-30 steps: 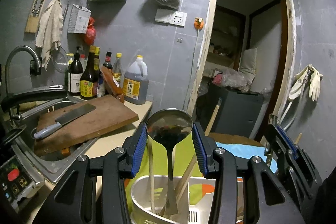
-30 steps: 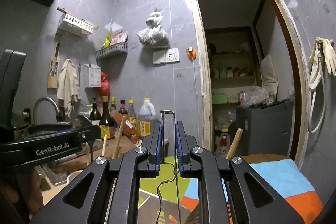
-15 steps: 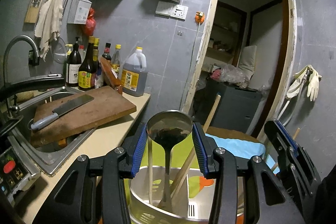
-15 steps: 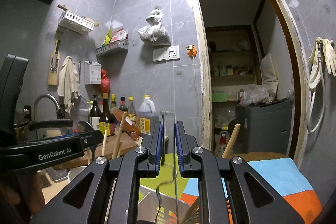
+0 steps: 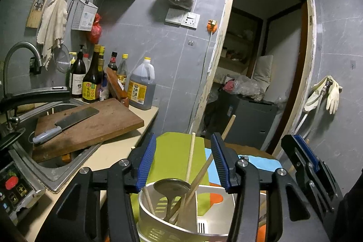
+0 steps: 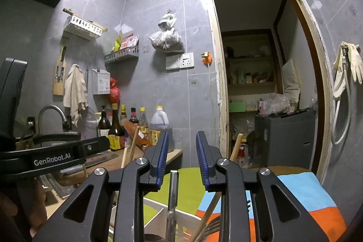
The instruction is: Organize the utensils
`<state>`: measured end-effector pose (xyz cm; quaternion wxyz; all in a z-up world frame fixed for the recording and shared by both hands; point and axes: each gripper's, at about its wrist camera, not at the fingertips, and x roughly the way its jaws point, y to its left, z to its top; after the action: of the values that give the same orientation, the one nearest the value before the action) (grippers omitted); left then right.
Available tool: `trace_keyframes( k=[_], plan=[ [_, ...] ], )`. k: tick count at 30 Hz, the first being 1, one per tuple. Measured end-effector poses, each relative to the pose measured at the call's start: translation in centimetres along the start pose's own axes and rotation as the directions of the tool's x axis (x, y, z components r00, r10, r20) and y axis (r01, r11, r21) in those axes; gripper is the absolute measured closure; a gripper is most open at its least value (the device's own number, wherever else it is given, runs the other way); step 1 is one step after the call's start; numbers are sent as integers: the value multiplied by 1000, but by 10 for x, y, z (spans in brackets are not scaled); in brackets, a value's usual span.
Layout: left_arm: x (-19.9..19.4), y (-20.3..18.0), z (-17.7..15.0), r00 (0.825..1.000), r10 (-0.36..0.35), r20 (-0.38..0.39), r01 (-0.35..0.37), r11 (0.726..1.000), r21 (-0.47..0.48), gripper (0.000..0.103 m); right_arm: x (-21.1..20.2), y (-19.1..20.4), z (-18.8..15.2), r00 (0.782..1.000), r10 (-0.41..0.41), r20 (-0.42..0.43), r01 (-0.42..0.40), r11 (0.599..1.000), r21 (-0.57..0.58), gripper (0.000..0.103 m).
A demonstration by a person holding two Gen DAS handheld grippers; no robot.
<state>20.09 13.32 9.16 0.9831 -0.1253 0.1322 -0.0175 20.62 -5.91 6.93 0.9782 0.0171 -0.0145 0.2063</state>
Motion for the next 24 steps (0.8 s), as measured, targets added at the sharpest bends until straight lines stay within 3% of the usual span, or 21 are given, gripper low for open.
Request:
trace_keyframes(
  k=[9,17,21,24],
  plan=[
    [-9,-3,3,1000,-11,17,11,1000,0,48,-9,-6,12,1000,-2,18,2,1000,12,73],
    [-25,-9,7,999,-41,27,41,999,-16,36,-26,-15,25,999,5,38,-6,1000,25,57],
    [-37,-12,6,997,-72,21,73,996,-44,31,-40,-22,34,999,13,45,-15,999,36,55],
    [-48,-18,5,996,-79,30,80,996,-34,29,-50,-28,40,999,14,42,-16,999,47,47]
  ],
)
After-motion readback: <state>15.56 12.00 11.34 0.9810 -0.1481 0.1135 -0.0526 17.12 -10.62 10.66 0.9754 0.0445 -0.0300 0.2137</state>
